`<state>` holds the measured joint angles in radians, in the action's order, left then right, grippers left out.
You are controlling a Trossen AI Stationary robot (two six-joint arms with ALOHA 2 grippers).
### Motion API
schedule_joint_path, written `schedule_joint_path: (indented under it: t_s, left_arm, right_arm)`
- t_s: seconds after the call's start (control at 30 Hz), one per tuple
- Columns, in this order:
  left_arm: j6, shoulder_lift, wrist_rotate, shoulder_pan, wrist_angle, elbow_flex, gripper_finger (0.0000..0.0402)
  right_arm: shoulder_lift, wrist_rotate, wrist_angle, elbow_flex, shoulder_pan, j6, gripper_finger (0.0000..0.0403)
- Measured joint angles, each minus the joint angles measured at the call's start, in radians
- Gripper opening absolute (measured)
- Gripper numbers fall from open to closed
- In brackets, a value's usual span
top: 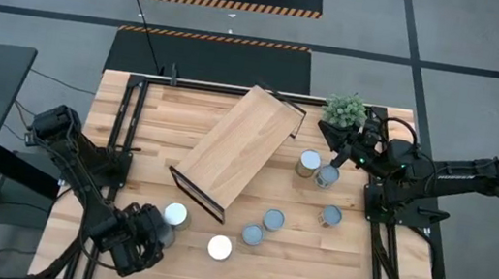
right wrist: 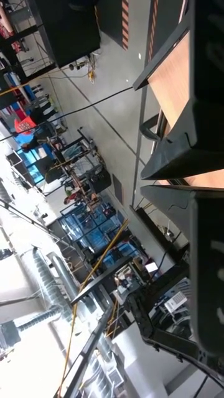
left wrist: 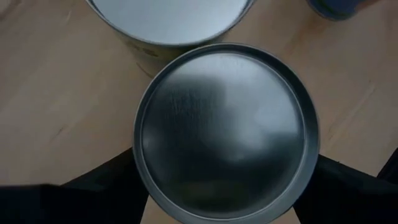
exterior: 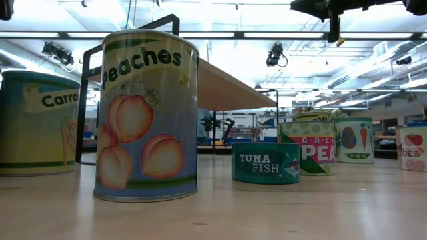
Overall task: Pick and place cans onto a shelf
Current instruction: Put the canned peas on the shelf
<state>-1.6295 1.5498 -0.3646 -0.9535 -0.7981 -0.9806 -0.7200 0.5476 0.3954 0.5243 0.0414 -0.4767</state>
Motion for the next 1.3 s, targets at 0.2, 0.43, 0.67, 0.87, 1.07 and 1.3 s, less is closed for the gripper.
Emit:
schedule_joint_path:
  t_s: [0.2,0.43,0.67,0.87,1.07,1.3]
  left_arm:
    - [0.005,-0.047,0.002,-0.035,0.004,0.0,0.0313]
    - [0.078,-0.184,0.005,-0.032,0.041,-0.001,0.0313]
    - [0.205,-0.365,0.002,0.027,0.127,-0.001,0.0313]
    - [0.337,-0.511,0.002,0.149,0.204,-0.002,0.0313]
    - [0.499,-0.585,0.094,0.36,0.287,-0.003,0.0313]
    - [0.708,-0.576,0.261,0.567,0.299,-0.057,0.0313]
  right_arm:
    - [0.0,0.0,-0.003,0.0,0.0,0.0,0.0032]
    - [0.0,-0.008,-0.003,0.0,0.0,0.0,0.0032]
    - [0.0,-0.019,-0.003,0.0,0.0,0.0,0.0032]
    - [0.0,-0.019,-0.003,0.0,0.0,0.0,0.0032]
    - [0.0,-0.019,-0.003,0.0,0.0,-0.004,0.0032]
    - [0.0,-0.019,-0.003,0.0,0.0,-0.003,0.0032]
